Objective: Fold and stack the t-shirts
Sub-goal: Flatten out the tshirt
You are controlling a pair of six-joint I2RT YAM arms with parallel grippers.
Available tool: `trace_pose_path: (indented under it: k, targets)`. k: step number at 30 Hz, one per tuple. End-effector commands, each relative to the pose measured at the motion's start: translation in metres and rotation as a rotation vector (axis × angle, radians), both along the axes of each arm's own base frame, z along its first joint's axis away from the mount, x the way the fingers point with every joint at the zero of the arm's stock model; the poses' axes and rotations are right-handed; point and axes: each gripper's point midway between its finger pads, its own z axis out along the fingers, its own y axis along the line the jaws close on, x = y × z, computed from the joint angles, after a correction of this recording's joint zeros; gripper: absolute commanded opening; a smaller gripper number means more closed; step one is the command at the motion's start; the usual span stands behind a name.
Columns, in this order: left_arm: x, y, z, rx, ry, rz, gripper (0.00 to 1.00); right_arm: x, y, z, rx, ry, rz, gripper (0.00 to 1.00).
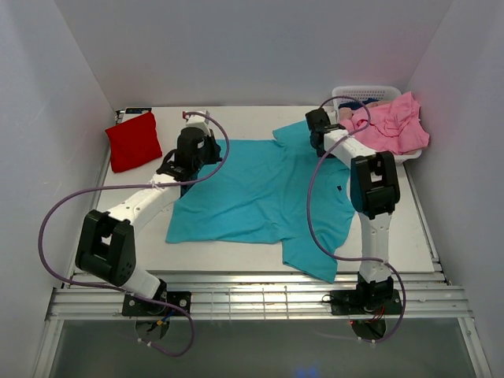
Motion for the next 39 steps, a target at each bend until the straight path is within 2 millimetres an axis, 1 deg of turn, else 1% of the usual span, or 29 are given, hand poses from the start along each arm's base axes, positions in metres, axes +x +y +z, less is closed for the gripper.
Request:
trace_pose_path:
  k: [1,2,3,4,5,6,7,8,9,10,11,12,13,14,15,16,17,18,20,25,27,28,29,30,32,34,35,36,39]
  targets:
    - [0.026,0.060,0.005,0.026,0.016,0.172,0.00,0.026,0.033,0.094,0.177,-0.249,0.142,0.08]
    - [0.031,0.063,0.003,-0.009,0.028,0.155,0.00,0.029,0.038,0.103,0.199,-0.268,0.163,0.09]
    - [0.040,0.081,-0.008,-0.015,0.055,0.193,0.01,0.031,0.042,0.111,0.214,-0.278,0.181,0.10]
    - [0.045,0.087,-0.014,-0.010,0.074,0.207,0.06,0.037,0.051,0.123,0.248,-0.297,0.210,0.14]
    - [0.055,0.095,-0.007,0.003,0.062,0.237,0.09,0.041,0.054,0.127,0.259,-0.300,0.223,0.17]
    - [0.060,0.103,-0.031,0.041,0.124,0.260,0.14,0.040,0.056,0.126,0.262,-0.275,0.229,0.18]
    - [0.065,0.107,-0.036,0.069,0.140,0.273,0.28,0.043,0.061,0.115,0.274,-0.240,0.240,0.20]
    - [0.075,0.113,-0.030,0.102,0.127,0.295,0.36,0.051,0.067,0.125,0.290,-0.253,0.254,0.21]
    - [0.076,0.115,-0.038,0.125,0.151,0.297,0.44,0.048,0.069,0.117,0.299,-0.212,0.263,0.22]
    - [0.080,0.116,-0.054,0.148,0.185,0.301,0.54,0.049,0.077,0.102,0.330,-0.173,0.280,0.22]
    - [0.085,0.116,-0.054,0.162,0.185,0.299,0.54,0.050,0.081,0.099,0.348,-0.164,0.286,0.22]
    - [0.086,0.118,-0.061,0.177,0.205,0.306,0.54,0.050,0.084,0.092,0.359,-0.148,0.291,0.20]
    - [0.087,0.118,-0.075,0.191,0.233,0.308,0.53,0.049,0.088,0.080,0.377,-0.124,0.298,0.15]
    - [0.089,0.118,-0.080,0.196,0.244,0.307,0.46,0.048,0.089,0.074,0.388,-0.114,0.289,0.11]
    - [0.089,0.118,-0.085,0.201,0.257,0.304,0.42,0.044,0.089,0.064,0.392,-0.093,0.285,0.09]
    - [0.090,0.117,-0.095,0.205,0.276,0.299,0.39,0.043,0.092,0.063,0.407,-0.096,0.290,0.08]
    - [0.089,0.118,-0.102,0.208,0.288,0.303,0.27,0.042,0.093,0.061,0.415,-0.098,0.289,0.08]
    - [0.090,0.117,-0.105,0.207,0.291,0.304,0.19,0.036,0.092,0.055,0.419,-0.084,0.287,0.08]
    - [0.092,0.118,-0.117,0.210,0.307,0.310,0.00,0.035,0.092,0.056,0.423,-0.098,0.291,0.08]
    - [0.103,0.118,-0.129,0.216,0.292,0.309,0.00,0.021,0.087,0.055,0.419,-0.093,0.288,0.08]
    - [0.107,0.120,-0.141,0.227,0.312,0.310,0.00,0.019,0.086,0.062,0.421,-0.109,0.289,0.08]
    - [0.112,0.121,-0.141,0.229,0.310,0.314,0.00,0.014,0.085,0.058,0.423,-0.099,0.285,0.08]
    - [0.113,0.123,-0.146,0.231,0.321,0.317,0.00,0.013,0.084,0.060,0.424,-0.106,0.285,0.08]
    - [0.113,0.127,-0.158,0.238,0.345,0.322,0.00,0.012,0.085,0.065,0.428,-0.118,0.289,0.08]
    - [0.116,0.135,-0.163,0.237,0.356,0.338,0.00,0.006,0.083,0.065,0.424,-0.113,0.284,0.08]
    - [0.113,0.142,-0.176,0.241,0.394,0.359,0.00,0.005,0.081,0.073,0.424,-0.134,0.281,0.08]
    - [0.112,0.150,-0.180,0.234,0.408,0.379,0.00,0.002,0.080,0.072,0.422,-0.131,0.279,0.08]
    - [0.111,0.154,-0.183,0.231,0.416,0.389,0.00,0.002,0.079,0.078,0.419,-0.146,0.280,0.08]
    - [0.108,0.168,-0.192,0.208,0.447,0.422,0.00,0.003,0.076,0.084,0.409,-0.163,0.269,0.08]
